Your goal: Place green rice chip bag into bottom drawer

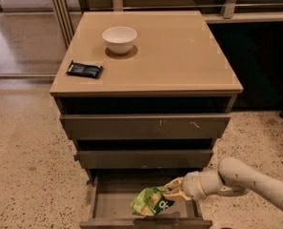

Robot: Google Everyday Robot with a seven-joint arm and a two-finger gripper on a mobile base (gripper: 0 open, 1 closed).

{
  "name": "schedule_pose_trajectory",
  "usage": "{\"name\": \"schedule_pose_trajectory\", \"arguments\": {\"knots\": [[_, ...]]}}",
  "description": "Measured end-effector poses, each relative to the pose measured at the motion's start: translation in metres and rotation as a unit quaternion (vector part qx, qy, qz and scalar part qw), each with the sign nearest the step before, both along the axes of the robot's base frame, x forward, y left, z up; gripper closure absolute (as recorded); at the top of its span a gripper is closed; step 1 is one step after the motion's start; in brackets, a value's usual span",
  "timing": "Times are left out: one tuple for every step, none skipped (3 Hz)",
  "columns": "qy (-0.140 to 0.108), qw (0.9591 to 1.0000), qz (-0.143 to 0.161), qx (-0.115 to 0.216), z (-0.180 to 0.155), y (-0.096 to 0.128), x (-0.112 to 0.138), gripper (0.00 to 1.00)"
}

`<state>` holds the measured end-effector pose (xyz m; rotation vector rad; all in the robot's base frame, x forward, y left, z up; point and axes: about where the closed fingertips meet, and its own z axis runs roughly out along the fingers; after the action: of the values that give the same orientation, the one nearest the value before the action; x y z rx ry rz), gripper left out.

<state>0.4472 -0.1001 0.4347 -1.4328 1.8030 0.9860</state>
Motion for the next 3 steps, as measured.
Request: {"name": "schedule_pose_trajectory", "arguments": {"knots": [[-0.005, 1.0000, 0.001, -0.004, -0.003, 0.000, 0.002, 1.00], [-0.037, 0.9988, 0.005, -0.030, -0.033, 0.001, 0.012, 1.00], [-0.078, 0.9963, 0.015, -0.033, -0.068, 0.002, 0.031, 1.00]]}}
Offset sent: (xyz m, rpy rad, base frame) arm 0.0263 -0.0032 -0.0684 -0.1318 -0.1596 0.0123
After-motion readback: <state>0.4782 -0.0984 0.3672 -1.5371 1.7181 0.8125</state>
